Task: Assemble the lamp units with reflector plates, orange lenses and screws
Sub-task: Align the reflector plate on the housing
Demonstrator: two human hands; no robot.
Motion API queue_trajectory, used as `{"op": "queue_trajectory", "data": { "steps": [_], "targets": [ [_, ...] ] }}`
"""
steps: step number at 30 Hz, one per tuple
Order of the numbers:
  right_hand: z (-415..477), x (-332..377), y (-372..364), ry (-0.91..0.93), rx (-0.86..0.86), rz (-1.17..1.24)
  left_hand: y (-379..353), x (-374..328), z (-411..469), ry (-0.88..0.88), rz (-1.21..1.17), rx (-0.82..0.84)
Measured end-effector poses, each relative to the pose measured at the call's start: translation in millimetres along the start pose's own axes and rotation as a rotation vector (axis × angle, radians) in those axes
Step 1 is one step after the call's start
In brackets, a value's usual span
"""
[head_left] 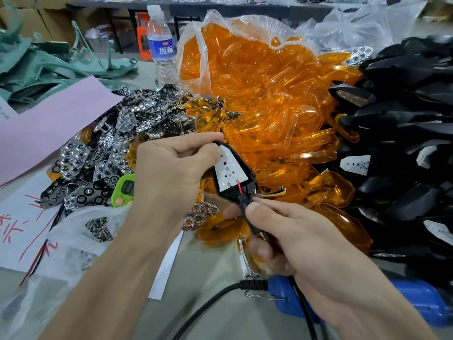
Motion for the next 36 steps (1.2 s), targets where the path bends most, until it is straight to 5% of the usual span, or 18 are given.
{"op": "queue_trajectory", "data": {
  "steps": [36],
  "targets": [
    [0, 5, 3, 0.001, 0.034, 0.089, -19, -11, -17, -0.031, -0.134, 0.185]
  ]
}}
Point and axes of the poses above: each hand's wrist, its own z-axis towards the middle knuckle, its own y-axis out of the back of the hand, x = y × z, the point moved 9 cm from there along z, towards the middle knuckle, and after that the axes turned 15 degrees about y, right-handed, at the moved point
